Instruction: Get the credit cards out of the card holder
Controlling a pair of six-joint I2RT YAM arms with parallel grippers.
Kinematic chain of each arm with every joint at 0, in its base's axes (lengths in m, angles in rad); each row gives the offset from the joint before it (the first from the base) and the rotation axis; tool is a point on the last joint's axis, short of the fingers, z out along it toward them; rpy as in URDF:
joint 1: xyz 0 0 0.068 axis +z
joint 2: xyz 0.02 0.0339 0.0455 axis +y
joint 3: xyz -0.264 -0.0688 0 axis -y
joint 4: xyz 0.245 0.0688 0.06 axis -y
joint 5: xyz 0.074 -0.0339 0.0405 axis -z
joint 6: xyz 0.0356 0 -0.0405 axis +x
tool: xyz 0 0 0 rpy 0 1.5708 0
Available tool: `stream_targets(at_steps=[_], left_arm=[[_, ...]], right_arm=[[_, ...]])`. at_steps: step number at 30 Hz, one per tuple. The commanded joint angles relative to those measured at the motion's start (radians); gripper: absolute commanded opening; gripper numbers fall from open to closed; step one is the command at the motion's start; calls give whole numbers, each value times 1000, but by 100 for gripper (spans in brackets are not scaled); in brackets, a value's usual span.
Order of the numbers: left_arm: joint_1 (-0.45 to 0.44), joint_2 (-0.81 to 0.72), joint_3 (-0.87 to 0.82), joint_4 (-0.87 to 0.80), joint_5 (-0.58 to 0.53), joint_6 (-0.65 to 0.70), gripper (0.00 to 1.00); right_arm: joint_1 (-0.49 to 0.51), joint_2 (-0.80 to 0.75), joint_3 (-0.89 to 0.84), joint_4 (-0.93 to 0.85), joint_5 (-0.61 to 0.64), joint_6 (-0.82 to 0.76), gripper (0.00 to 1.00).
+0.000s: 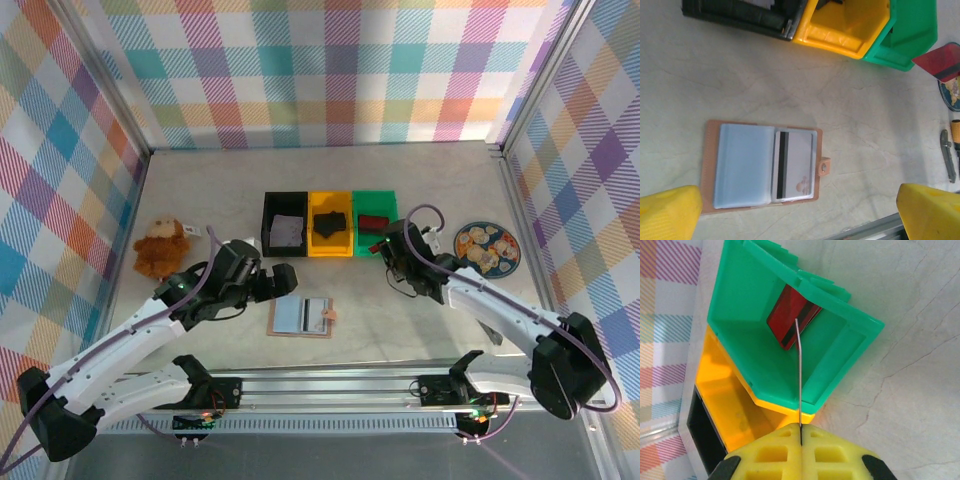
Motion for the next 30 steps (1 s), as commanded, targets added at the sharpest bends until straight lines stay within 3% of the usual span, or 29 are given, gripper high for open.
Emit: stream_targets(at_steps=[1,9,19,30], left_arm=[[-2,11,82,-132,-80,98,100],[-2,2,225,-275,-269,245,100],[-1,6,233,-291,-467,382,100],[-1,-62,122,-208,-522,379,100]], right_arm=[[-10,42,54,25,36,100,0],[-13,136,134,15,52,176,0],[-19,242,212,-54,86,307,0],[-38,363,276,-75,108,331,0]])
